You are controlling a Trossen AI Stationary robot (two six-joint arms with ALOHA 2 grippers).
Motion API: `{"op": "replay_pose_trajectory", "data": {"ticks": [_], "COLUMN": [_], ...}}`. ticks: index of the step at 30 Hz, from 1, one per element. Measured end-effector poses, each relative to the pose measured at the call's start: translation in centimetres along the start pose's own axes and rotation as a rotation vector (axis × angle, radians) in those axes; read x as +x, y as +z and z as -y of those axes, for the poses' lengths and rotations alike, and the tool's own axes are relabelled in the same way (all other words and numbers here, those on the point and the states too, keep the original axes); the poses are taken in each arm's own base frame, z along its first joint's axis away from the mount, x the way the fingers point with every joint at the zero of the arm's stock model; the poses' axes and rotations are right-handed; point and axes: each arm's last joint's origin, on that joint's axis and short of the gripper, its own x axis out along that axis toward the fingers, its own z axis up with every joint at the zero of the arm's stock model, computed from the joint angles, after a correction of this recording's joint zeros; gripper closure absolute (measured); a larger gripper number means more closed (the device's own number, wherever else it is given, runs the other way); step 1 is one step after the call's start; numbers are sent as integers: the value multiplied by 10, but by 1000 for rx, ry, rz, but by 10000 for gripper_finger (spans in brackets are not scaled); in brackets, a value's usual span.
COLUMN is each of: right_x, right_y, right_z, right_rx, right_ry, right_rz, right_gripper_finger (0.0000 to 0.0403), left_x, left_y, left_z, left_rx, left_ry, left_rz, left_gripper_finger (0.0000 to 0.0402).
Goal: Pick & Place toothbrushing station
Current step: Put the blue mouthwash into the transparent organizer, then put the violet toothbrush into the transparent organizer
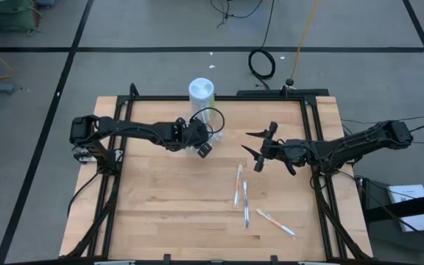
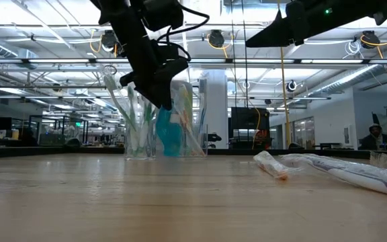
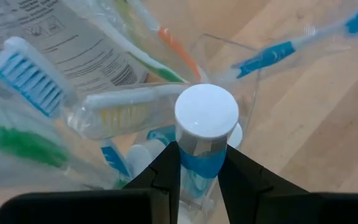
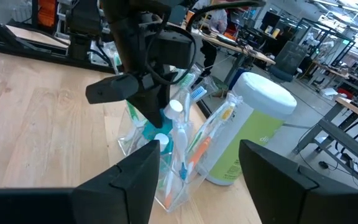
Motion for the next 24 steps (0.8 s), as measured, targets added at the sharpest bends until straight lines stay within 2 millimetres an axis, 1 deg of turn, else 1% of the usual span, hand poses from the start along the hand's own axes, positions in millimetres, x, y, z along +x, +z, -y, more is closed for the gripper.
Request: {"op": "replay_pose_trajectory", "data": {"ticks": [2, 4, 12, 15, 19, 24], "right_x": [0, 0, 0, 0, 0, 0], "right_y": [0, 0, 0, 0, 0, -1], "right_z": [0, 0, 0, 0, 0, 0], "right_rx": [0, 0, 1, 1, 0, -4], "right_ry": [0, 0, 0, 0, 0, 1], "right_rz": [0, 0, 0, 0, -1, -6], "right_gripper_finger": [191, 191, 190, 191, 191, 190], "left_x": [1, 1, 5, 0, -4, -6], "left_y": [0, 1, 3, 5, 9, 9], "left_z": [-1, -2, -10, -12, -13, -14], "left_rx": [16, 31, 39, 36, 44, 73], "left_ry": [-12, -9, -8, 14, 28, 26], "left_rz": [-8, -14, -38, -8, 20, 24], "left_gripper_finger": [316, 305, 212, 192, 189, 216]}}
